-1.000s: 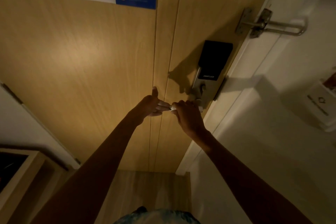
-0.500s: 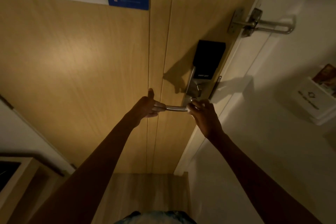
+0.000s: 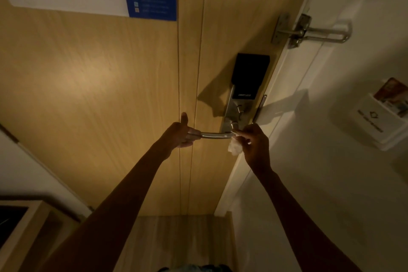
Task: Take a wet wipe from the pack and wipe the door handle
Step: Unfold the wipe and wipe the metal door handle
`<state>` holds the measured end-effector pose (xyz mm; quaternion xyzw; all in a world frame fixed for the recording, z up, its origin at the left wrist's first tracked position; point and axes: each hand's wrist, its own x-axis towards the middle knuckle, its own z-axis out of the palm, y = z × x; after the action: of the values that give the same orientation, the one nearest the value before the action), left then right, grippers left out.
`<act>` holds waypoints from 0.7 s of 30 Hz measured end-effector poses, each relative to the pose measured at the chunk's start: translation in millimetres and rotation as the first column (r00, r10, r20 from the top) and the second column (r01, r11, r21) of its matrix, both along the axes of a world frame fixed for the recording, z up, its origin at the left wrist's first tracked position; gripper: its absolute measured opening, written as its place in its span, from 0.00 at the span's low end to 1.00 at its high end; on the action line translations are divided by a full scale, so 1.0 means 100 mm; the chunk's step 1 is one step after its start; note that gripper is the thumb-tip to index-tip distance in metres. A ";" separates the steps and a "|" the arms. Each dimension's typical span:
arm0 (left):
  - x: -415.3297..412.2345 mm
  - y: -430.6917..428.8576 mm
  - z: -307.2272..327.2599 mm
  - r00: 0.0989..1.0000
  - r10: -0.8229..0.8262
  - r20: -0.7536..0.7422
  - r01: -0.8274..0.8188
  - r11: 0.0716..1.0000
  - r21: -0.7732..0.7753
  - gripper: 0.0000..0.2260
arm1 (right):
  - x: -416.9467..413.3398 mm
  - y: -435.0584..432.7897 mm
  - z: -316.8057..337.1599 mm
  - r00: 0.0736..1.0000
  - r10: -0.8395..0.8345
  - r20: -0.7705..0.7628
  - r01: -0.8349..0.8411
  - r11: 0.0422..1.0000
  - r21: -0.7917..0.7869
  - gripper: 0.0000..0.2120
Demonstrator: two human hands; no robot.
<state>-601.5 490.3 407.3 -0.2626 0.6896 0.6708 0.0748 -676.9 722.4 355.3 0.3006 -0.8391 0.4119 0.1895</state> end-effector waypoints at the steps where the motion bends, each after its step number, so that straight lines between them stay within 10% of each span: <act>1: 0.00 0.00 0.00 1.000 -0.001 -0.003 0.001 1.000 0.001 0.34 | 0.04 -0.04 0.00 1.000 -0.021 -0.002 0.021 0.999 -0.037 0.09; 10: 0.00 0.00 -0.06 1.000 0.023 -0.012 -0.022 1.000 0.016 0.34 | 0.17 -0.09 0.04 0.996 0.085 -0.028 -0.084 0.996 0.043 0.14; 21: 0.00 0.02 -0.04 0.998 0.053 -0.025 -0.052 0.998 0.032 0.33 | 0.22 -0.24 0.02 0.962 -0.267 -0.062 0.271 0.959 0.084 0.14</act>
<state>-601.7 492.6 403.1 -0.2707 0.6727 0.6867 0.0520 -654.7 698.8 357.4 0.2024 -0.8851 0.3358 0.2508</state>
